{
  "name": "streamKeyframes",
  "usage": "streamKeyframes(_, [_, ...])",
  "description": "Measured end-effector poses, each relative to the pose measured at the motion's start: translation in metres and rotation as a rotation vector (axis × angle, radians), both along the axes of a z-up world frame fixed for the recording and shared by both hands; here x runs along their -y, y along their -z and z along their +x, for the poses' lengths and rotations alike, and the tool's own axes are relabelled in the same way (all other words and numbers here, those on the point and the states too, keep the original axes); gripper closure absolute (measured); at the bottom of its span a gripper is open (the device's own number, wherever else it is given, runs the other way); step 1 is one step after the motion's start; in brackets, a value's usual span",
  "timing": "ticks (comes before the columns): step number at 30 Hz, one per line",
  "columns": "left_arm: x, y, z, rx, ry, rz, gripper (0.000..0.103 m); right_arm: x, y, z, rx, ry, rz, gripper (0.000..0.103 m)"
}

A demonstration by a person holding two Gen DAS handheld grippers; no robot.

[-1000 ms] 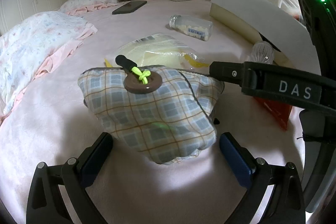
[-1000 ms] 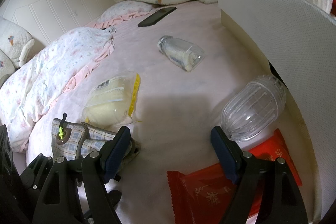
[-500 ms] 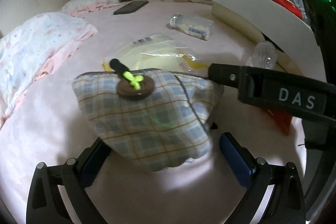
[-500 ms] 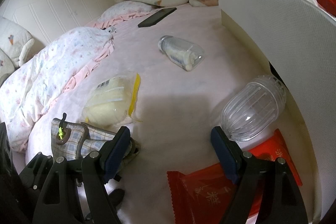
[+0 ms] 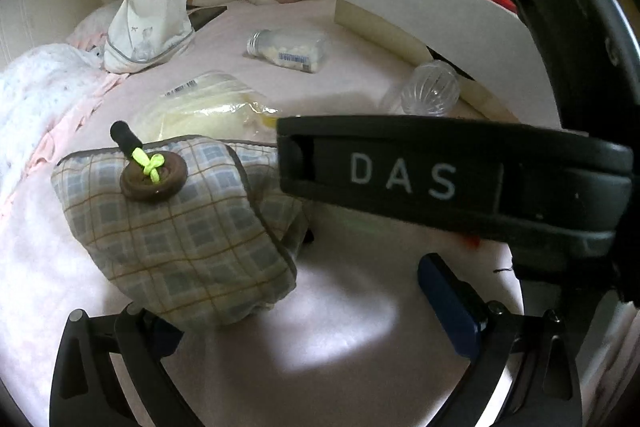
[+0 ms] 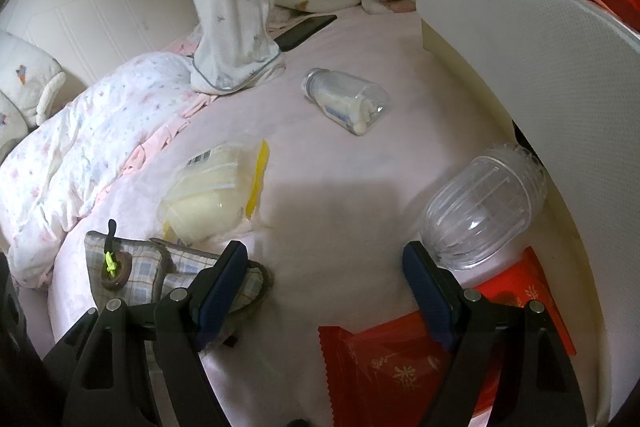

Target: Organize objects

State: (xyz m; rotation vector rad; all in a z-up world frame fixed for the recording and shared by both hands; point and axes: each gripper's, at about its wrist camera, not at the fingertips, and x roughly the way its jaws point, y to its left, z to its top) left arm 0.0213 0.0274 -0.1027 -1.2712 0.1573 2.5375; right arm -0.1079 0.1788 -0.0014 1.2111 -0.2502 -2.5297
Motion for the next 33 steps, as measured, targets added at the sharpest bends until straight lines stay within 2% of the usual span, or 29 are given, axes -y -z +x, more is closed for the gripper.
streamKeyframes(10, [0.012, 0.024, -0.007, -0.006, -0.002, -0.022, 0.0, 0.0, 0.0, 0.0, -0.002, 0.003, 0.003, 0.022])
streamKeyframes(13, [0.012, 0.027, -0.023, 0.073, -0.006, -0.039, 0.0, -0.001, -0.001, -0.001, 0.008, 0.014, -0.008, 0.022])
streamKeyframes(16, [0.013, 0.024, -0.047, 0.207, -0.006, -0.062, 0.002, -0.009, -0.006, -0.004, 0.119, -0.021, -0.056, 0.022])
streamKeyframes(20, [0.031, 0.025, -0.055, 0.283, -0.014, -0.028, 0.01, -0.021, -0.008, -0.007, 0.279, -0.024, -0.229, 0.022])
streamKeyframes(22, [0.044, 0.026, -0.058, 0.309, -0.017, -0.003, 0.016, -0.014, -0.006, -0.005, 0.363, -0.08, -0.255, 0.022])
streamKeyframes(24, [0.058, 0.025, -0.061, 0.322, -0.034, 0.009, 0.018, 0.001, -0.006, 0.0, 0.408, -0.152, -0.205, 0.023])
streamKeyframes(25, [0.069, 0.022, -0.062, 0.317, -0.053, 0.017, 0.019, 0.009, -0.01, 0.005, 0.389, -0.17, -0.144, 0.023])
streamKeyframes(27, [0.083, 0.013, -0.062, 0.299, -0.065, 0.031, 0.019, 0.023, -0.018, 0.015, 0.333, -0.173, 0.007, 0.034])
streamKeyframes(29, [0.098, -0.001, -0.072, 0.281, -0.063, 0.048, 0.019, 0.037, -0.027, 0.022, 0.287, -0.182, 0.123, 0.035])
streamKeyframes(31, [0.107, -0.01, -0.071, 0.268, -0.053, 0.071, 0.019, 0.039, -0.04, 0.028, 0.234, -0.18, 0.135, 0.036])
streamKeyframes(33, [0.109, -0.016, -0.089, 0.263, -0.049, 0.096, 0.019, 0.031, -0.052, 0.033, 0.2, -0.145, 0.131, 0.036])
